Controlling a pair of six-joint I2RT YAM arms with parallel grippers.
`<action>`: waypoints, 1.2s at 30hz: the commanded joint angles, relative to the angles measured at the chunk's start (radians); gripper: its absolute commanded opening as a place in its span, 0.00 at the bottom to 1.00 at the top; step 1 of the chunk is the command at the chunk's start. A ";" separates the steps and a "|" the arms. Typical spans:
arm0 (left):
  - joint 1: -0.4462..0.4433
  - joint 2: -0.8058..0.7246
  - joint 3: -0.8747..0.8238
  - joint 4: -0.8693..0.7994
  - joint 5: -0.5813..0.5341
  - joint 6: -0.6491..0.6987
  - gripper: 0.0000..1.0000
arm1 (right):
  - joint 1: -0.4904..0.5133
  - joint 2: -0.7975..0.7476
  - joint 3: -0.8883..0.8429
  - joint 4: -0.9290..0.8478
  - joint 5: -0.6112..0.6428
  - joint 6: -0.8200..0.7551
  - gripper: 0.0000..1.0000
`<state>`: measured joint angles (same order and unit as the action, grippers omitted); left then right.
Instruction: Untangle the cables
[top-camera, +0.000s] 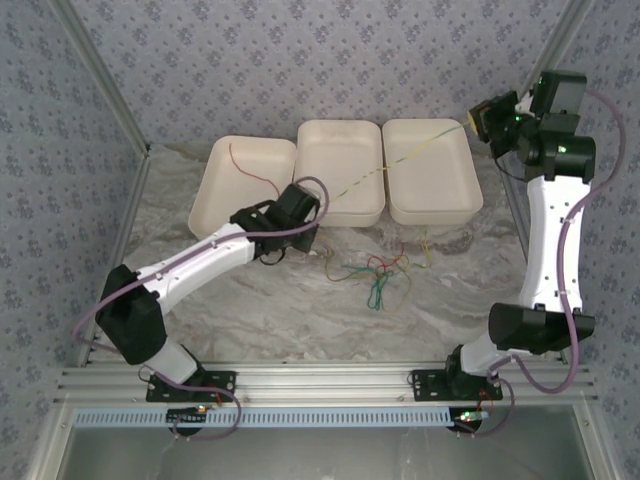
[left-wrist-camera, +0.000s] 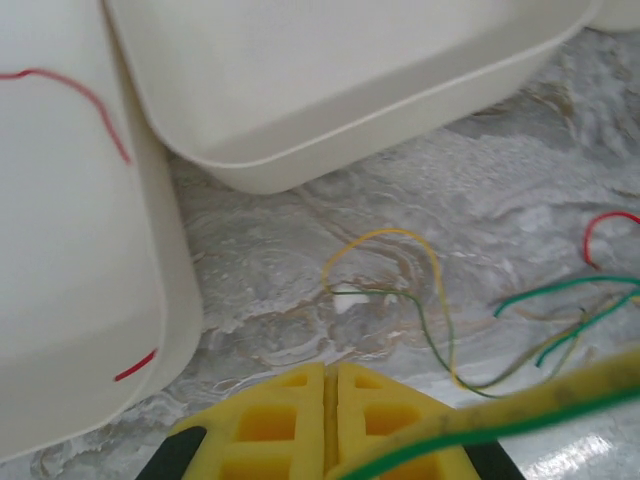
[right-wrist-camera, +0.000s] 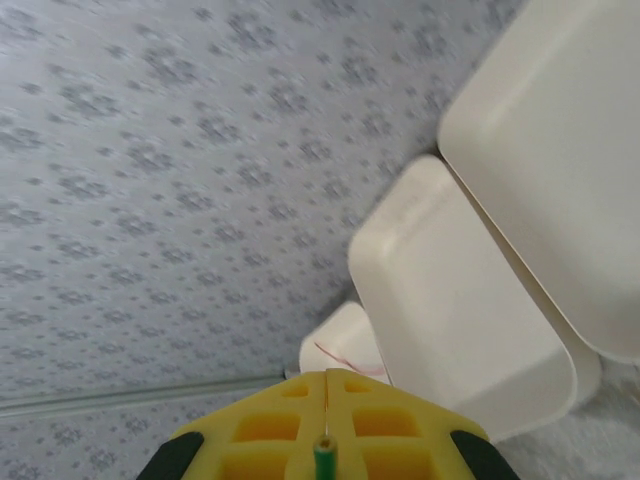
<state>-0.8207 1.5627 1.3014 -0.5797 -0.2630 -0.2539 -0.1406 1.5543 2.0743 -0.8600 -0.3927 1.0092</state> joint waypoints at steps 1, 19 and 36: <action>-0.030 0.030 -0.007 -0.151 -0.113 0.073 0.00 | -0.058 0.070 0.164 0.142 0.144 -0.023 0.00; -0.273 0.013 -0.104 -0.137 -0.193 0.150 0.00 | -0.070 0.310 0.481 0.234 0.115 0.033 0.00; 0.038 0.237 0.218 -0.200 0.091 -0.104 0.00 | 0.225 0.624 0.489 0.330 -0.104 -0.062 0.00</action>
<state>-0.8032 1.7535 1.4525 -0.6861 -0.2726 -0.2932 0.0418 2.1338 2.5477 -0.6312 -0.4904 0.9924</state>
